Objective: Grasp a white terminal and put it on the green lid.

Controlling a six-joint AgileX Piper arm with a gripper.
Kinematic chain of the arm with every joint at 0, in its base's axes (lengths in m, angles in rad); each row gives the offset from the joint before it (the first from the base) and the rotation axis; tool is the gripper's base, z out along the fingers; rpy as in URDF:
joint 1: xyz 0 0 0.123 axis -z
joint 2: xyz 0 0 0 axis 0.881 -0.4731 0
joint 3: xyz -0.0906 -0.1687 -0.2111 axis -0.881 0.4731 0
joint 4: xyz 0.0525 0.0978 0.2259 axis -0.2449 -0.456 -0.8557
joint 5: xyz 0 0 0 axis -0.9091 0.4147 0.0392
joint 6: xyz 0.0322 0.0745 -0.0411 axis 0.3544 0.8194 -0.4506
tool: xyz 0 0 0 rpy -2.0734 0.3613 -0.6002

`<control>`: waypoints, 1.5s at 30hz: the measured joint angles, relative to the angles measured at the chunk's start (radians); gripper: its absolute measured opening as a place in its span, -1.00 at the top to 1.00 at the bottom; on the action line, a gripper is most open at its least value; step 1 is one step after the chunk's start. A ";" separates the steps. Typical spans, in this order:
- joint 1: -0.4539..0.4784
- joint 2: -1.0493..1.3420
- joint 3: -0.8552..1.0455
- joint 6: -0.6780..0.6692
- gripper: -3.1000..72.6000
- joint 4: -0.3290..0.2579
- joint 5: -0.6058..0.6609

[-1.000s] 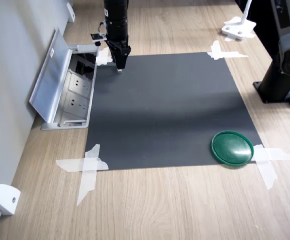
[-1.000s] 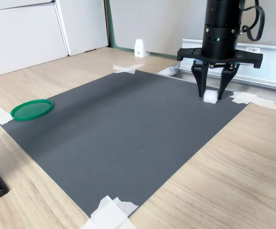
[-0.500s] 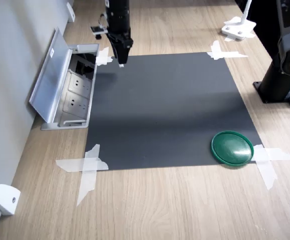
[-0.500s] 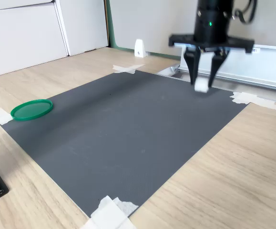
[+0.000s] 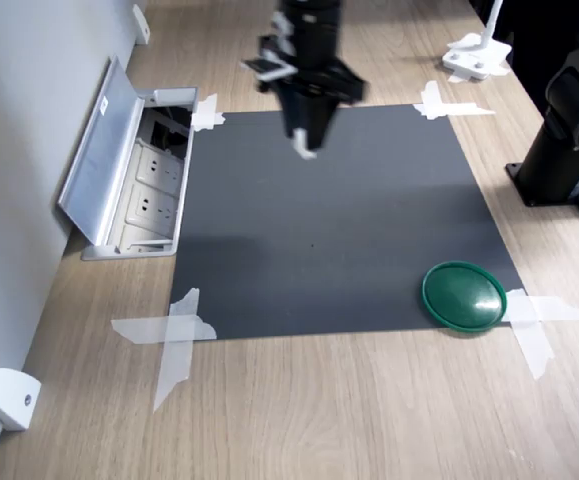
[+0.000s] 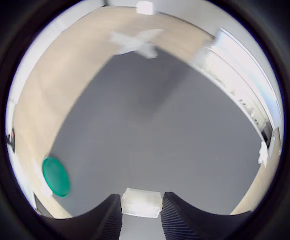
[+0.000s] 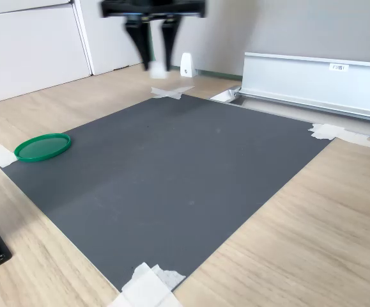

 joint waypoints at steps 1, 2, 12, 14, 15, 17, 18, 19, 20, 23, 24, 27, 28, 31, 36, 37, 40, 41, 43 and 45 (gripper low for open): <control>-0.033 0.031 0.039 0.010 0.11 -0.001 -0.010; -0.060 0.060 0.077 0.019 0.11 -0.002 -0.014; -0.381 0.239 0.363 0.088 0.11 -0.007 -0.097; -0.429 0.244 0.394 0.093 0.11 -0.007 -0.118; -0.455 0.245 0.408 0.094 0.11 -0.007 -0.130; -0.503 0.245 0.431 0.101 0.11 -0.007 -0.160; -0.519 0.245 0.438 0.104 0.11 -0.007 -0.174; -0.537 0.245 0.444 0.106 0.11 -0.007 -0.194; -0.551 0.245 0.448 0.109 0.11 -0.007 -0.210; -0.572 0.241 0.452 0.119 0.11 -0.008 -0.255; -0.573 0.234 0.452 0.120 0.11 -0.008 -0.266; -0.573 0.202 0.452 0.122 0.11 -0.006 -0.289; -0.573 0.190 0.452 0.122 0.11 -0.005 -0.297; -0.573 0.155 0.452 0.124 0.11 -0.005 -0.312; -0.574 0.104 0.452 0.141 0.11 -0.005 -0.326; -0.575 0.097 0.452 0.143 0.11 -0.005 -0.329; -0.575 0.085 0.452 0.146 0.11 -0.005 -0.332; -0.575 0.080 0.452 0.146 0.11 -0.005 -0.332; -0.576 0.073 0.452 0.146 0.11 -0.005 -0.331; -0.576 0.069 0.452 0.146 0.11 -0.005 -0.330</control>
